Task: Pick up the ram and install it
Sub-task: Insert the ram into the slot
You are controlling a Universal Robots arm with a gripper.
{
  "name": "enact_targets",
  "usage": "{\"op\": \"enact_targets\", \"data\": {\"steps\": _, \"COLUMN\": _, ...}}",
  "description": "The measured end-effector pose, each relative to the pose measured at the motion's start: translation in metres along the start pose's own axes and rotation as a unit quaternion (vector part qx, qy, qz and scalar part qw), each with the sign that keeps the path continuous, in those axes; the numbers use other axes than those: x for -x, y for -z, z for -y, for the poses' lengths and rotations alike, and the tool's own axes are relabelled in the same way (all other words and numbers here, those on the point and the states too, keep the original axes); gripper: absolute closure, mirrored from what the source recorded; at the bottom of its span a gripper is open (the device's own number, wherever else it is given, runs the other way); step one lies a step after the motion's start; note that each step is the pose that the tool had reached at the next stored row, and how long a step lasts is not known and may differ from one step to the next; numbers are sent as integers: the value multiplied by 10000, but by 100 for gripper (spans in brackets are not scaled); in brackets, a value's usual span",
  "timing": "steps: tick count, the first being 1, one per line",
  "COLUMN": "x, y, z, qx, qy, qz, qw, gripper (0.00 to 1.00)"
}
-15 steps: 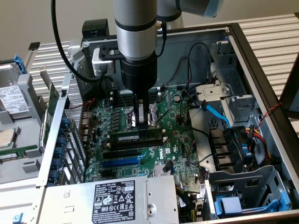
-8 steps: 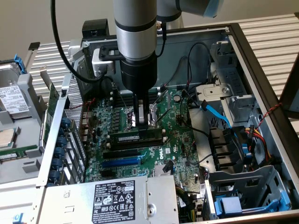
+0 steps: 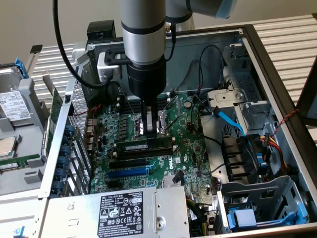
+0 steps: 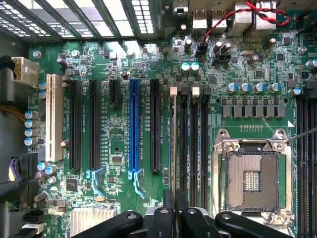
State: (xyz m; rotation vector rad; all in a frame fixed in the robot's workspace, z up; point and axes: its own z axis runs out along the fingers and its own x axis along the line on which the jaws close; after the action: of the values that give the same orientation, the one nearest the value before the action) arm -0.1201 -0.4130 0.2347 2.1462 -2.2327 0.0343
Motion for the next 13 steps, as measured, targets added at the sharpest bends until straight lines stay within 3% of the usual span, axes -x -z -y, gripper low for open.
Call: {"op": "enact_targets", "data": {"steps": 13, "x": 0, "y": -10, "z": -18, "qx": -22, "qy": -1, "qz": 1, "qw": 10000, "gripper": 87}}
